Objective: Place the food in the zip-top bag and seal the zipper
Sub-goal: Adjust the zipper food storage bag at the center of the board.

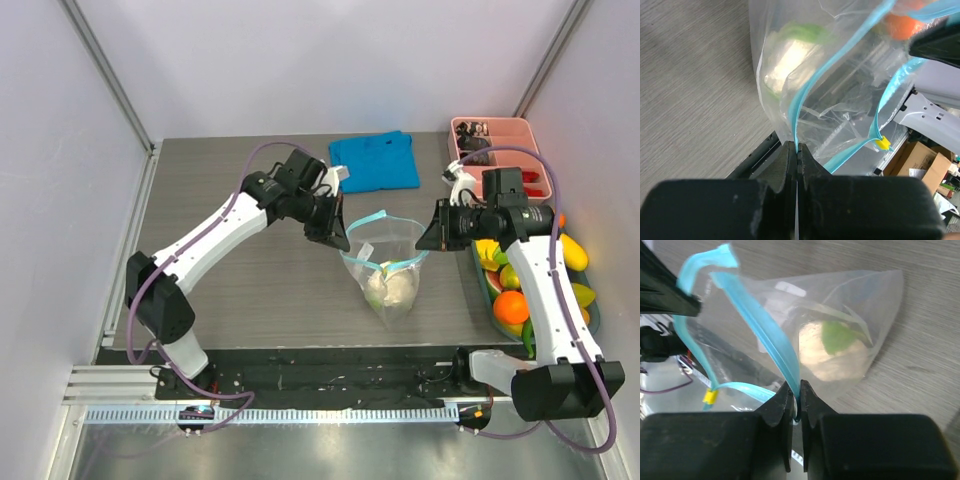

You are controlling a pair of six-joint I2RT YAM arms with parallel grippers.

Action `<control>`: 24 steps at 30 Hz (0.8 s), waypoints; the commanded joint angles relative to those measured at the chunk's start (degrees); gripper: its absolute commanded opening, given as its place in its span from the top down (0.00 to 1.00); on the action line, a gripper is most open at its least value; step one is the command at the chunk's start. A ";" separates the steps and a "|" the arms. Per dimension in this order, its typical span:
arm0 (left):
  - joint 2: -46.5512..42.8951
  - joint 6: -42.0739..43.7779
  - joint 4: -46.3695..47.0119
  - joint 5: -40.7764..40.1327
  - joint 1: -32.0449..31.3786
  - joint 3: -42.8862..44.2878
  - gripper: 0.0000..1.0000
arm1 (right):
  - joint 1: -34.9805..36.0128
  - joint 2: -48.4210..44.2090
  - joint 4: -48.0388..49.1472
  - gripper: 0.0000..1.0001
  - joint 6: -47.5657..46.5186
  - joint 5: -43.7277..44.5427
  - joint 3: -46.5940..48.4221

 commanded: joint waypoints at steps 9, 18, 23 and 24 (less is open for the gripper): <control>1.21 -3.67 3.40 6.54 -0.22 2.92 1.00 | -1.43 5.80 -8.67 0.07 -15.20 10.72 18.17; 1.29 -3.15 4.37 6.80 -0.40 2.75 1.00 | -20.81 13.80 -22.46 0.02 -35.05 14.78 29.96; 1.12 -2.62 4.45 6.89 -0.40 2.75 1.00 | -32.61 16.44 -26.61 0.04 -45.32 17.50 27.16; 1.03 -2.45 4.46 6.89 -0.49 2.75 1.00 | -34.28 16.27 -26.61 0.04 -46.92 17.76 26.02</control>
